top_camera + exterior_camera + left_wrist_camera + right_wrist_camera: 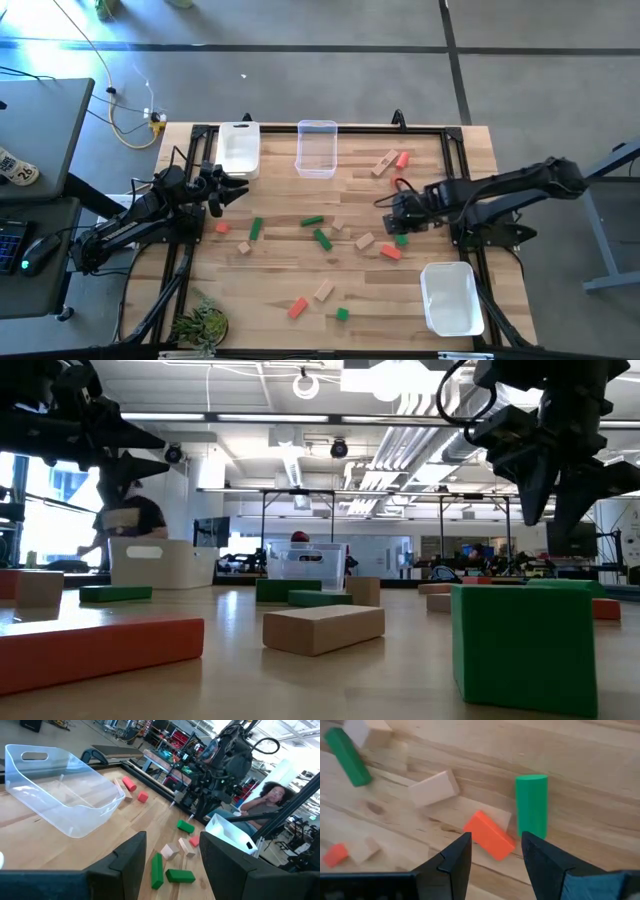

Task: Sort & place blocks by color
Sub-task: Put the green block into the bottom white bin

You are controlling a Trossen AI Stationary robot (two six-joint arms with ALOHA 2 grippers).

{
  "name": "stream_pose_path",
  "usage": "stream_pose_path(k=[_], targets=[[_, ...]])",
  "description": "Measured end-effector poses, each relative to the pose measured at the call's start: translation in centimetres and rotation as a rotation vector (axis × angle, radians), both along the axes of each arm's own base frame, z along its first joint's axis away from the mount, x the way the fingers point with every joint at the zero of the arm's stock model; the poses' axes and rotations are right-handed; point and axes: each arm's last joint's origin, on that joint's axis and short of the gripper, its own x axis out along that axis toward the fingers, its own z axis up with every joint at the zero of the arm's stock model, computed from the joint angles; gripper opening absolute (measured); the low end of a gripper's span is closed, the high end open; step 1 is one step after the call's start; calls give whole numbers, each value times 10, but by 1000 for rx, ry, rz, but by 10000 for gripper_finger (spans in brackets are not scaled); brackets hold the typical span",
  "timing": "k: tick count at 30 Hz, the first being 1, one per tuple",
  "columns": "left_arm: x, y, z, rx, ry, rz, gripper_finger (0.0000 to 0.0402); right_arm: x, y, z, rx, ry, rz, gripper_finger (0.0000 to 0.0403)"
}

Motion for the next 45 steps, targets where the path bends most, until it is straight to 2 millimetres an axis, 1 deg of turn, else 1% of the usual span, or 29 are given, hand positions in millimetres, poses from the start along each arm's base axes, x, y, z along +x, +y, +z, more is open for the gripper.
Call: stream_pose_path(k=[8, 14, 26, 31, 33, 38, 42, 45], targets=[[0, 0, 0, 0, 0, 0, 172, 4, 5, -11, -65, 61, 37, 160], [0, 0, 0, 0, 0, 0, 172, 8, 8, -23, -93, 132, 40, 160], [0, 0, 0, -3, -1, 0, 172, 21, 11, -53, -103, 263, 51, 160], [0, 0, 0, -24, -8, 1, 172, 25, 12, -65, -79, 316, 58, 160], [0, 0, 0, -25, -8, 2, 172, 27, 12, -69, -72, 324, 59, 153], [0, 0, 0, -25, -8, 2, 172, 31, 13, -71, -55, 310, 61, 104], [0, 0, 0, -25, -8, 2, 172, 29, 14, -68, -45, 295, 62, 104], [0, 0, 0, -25, -8, 2, 172, 29, 17, -61, -21, 239, 52, 104]])
